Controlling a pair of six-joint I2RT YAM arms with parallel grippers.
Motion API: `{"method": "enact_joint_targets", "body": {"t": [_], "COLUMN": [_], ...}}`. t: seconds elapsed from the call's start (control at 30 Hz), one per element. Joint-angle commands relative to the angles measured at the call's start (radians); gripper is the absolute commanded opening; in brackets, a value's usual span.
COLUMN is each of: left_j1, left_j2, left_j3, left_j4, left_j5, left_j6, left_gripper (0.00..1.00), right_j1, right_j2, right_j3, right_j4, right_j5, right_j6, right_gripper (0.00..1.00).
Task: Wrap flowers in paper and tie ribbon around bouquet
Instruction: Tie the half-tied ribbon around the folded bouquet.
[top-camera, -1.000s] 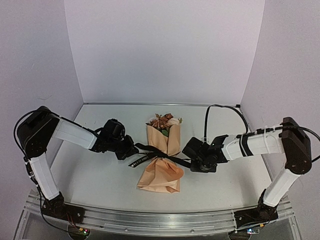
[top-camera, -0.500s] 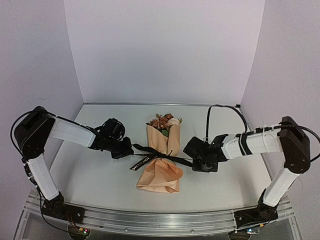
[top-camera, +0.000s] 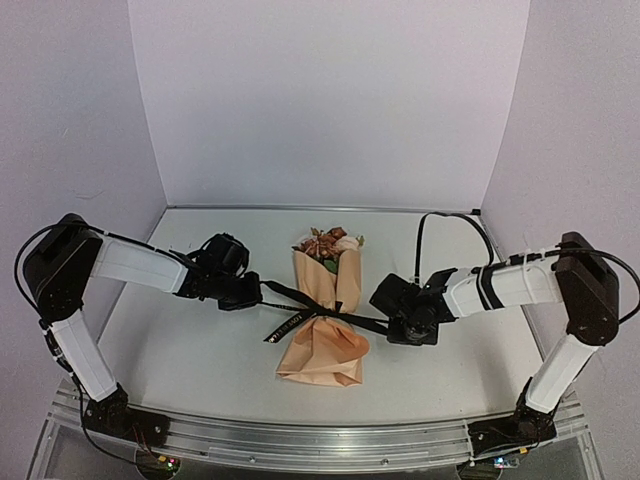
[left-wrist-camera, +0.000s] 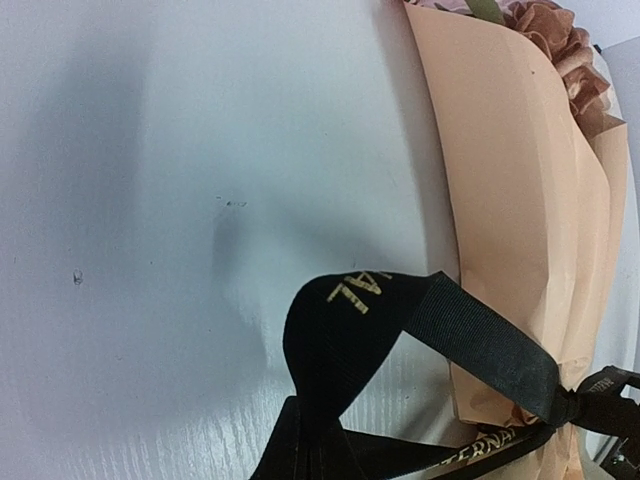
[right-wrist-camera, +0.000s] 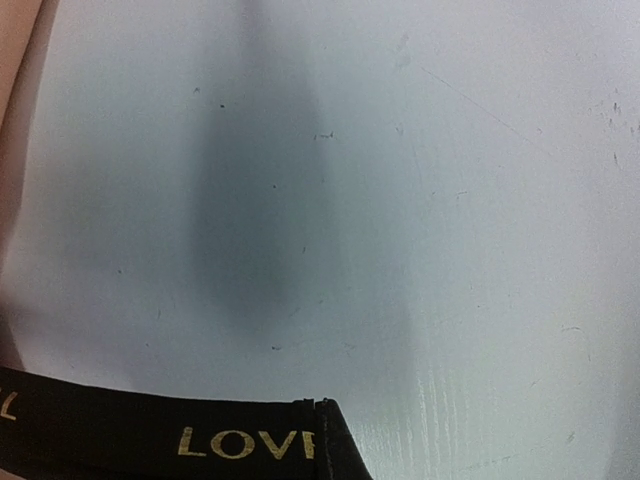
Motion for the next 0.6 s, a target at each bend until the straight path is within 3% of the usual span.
{"method": "enact_joint_targets", "body": {"t": [0.0, 0.07, 0.2, 0.27, 0.43, 0.57], "left_j1": [0.008, -0.001, -0.026, -0.031, -0.036, -0.038], "left_j2": [-0.044, -0.044, -0.037, -0.032, -0.035, -0.036], "left_j3": [0.003, 0.004, 0.012, 0.012, 0.005, -0.003], "left_j4": [0.004, 0.033, 0.100, 0.125, 0.163, 0.175], "left_j5": [-0.023, 0.010, 0.078, 0.101, 0.123, 0.130], "left_j6": [0.064, 0.078, 0.103, 0.106, 0.105, 0.109], "left_gripper": [0.00, 0.00, 0.00, 0.00, 0.00, 0.00], "right_j1": [-0.010, 0.000, 0.016, 0.023, 0.038, 0.043], "right_j2": [0.000, -0.034, -0.099, -0.122, -0.178, -0.129], "right_j3": [0.026, 0.045, 0.083, 0.097, 0.131, 0.241], "right_j4": [-0.062, -0.056, -0.053, -0.053, -0.053, -0.053], "right_j5": [-0.015, -0.031, -0.078, -0.100, -0.153, -0.166], "right_j6": [-0.028, -0.057, -0.110, -0.127, -0.132, -0.127], "right_gripper": [0.00, 0.03, 0.33, 0.41, 0.54, 0.61]}}
